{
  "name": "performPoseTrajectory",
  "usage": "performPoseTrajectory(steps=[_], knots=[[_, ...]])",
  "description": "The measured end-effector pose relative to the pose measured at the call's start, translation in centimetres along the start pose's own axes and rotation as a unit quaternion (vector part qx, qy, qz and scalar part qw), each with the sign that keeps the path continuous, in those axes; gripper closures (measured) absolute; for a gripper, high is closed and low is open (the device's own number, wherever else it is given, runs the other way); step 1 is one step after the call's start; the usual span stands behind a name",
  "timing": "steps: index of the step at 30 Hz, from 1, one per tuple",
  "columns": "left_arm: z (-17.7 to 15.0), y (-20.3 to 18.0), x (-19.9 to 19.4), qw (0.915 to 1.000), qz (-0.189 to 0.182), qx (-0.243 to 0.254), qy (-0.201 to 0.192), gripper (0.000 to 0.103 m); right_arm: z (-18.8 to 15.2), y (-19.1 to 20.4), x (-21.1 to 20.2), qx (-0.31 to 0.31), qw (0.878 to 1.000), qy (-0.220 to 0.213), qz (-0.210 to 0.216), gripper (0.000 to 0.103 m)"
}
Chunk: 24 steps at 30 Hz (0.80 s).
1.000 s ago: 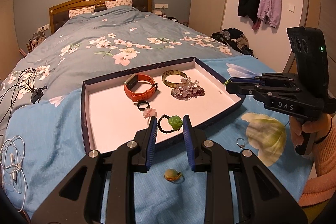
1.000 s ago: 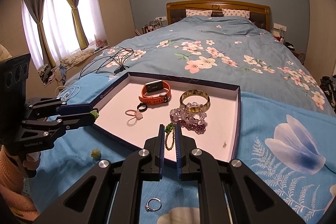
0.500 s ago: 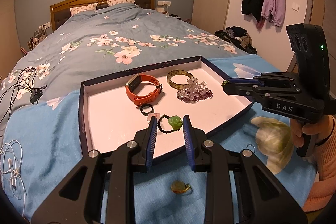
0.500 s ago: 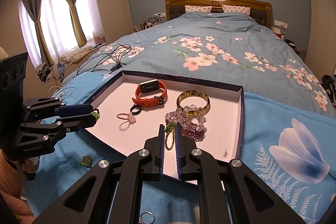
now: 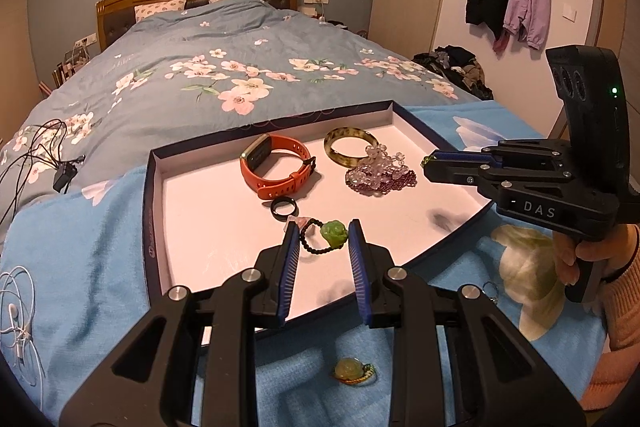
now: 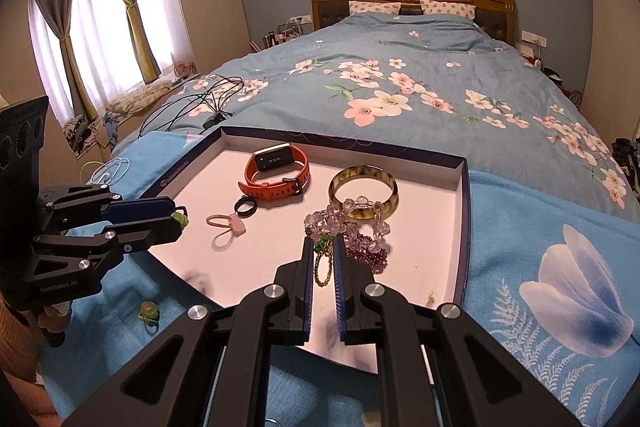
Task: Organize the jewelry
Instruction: 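Lower the gold ring into the box and open the right tool while the left tool releases the hair tie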
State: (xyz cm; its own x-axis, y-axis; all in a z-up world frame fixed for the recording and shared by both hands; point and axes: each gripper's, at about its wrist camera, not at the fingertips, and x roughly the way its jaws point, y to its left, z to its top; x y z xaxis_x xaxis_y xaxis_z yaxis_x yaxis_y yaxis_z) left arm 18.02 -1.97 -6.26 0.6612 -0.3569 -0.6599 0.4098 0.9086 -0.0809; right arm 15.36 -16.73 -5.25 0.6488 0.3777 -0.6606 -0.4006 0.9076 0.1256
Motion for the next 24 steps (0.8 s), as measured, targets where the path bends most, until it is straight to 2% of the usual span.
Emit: performPoseTrajectory(steps=[24], knots=[[0.1,1.3,3.7,0.9989,-0.005,-0.024,0.039,0.078,0.3,-0.1,3.3,-0.003,0.999,0.040,-0.014,0.095]])
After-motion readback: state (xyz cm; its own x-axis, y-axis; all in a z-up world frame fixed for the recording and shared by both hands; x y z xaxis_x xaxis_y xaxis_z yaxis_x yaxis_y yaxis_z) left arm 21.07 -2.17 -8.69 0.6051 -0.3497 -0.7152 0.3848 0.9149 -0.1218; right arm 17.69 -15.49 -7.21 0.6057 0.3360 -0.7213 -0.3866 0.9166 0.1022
